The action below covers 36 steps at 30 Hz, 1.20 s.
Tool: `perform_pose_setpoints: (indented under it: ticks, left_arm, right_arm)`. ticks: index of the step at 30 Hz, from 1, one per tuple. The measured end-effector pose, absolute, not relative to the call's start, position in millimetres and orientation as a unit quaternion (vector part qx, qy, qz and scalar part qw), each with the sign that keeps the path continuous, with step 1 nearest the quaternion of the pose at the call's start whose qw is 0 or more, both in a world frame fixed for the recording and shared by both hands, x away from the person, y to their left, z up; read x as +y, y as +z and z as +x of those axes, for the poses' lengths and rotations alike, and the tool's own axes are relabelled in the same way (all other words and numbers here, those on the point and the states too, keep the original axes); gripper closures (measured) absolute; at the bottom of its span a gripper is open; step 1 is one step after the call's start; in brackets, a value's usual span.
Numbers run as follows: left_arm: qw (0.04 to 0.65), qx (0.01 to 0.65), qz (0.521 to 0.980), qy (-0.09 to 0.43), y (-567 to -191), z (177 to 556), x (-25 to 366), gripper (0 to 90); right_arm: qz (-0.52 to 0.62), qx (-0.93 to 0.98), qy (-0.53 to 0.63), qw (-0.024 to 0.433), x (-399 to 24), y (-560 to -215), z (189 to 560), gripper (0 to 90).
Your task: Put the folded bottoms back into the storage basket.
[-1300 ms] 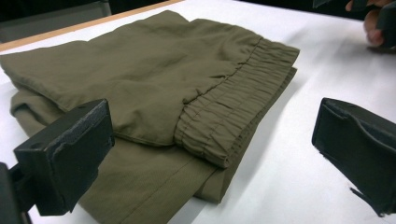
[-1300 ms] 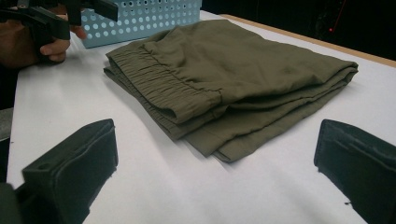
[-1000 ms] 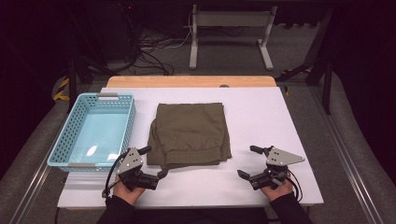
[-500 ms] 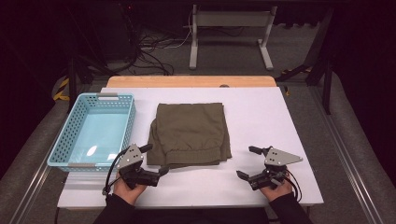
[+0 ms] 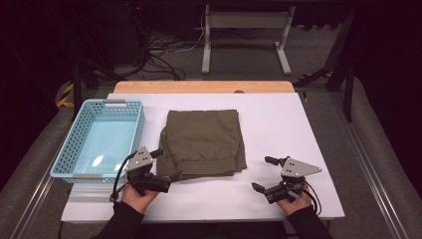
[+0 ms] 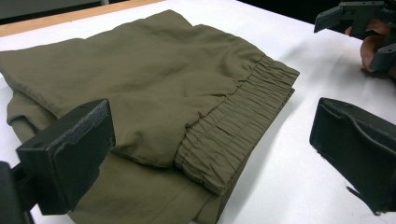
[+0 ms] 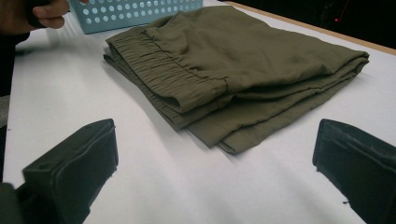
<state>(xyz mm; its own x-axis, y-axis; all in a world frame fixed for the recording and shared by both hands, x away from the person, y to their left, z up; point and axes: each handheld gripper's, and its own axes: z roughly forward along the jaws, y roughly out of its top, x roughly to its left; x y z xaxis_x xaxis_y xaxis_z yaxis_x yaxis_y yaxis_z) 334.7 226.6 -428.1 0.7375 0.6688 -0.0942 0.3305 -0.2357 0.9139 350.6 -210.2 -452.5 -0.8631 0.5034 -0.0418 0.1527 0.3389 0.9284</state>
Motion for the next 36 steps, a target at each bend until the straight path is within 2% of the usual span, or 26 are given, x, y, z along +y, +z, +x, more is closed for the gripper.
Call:
perform_pose_setpoints:
  ticks: [14,36]
  left_arm:
    - [0.528,0.313,0.772,0.168,-420.8,340.3,220.0,1.8]
    - [0.492,0.311,0.788,0.201,-391.8,379.6,203.7,1.5]
  right_arm:
    - [0.204,0.804,0.536,0.16,-209.3,-453.0,350.9,0.9]
    - [0.198,0.806,0.535,0.156,-207.2,-453.2,350.4,0.9]
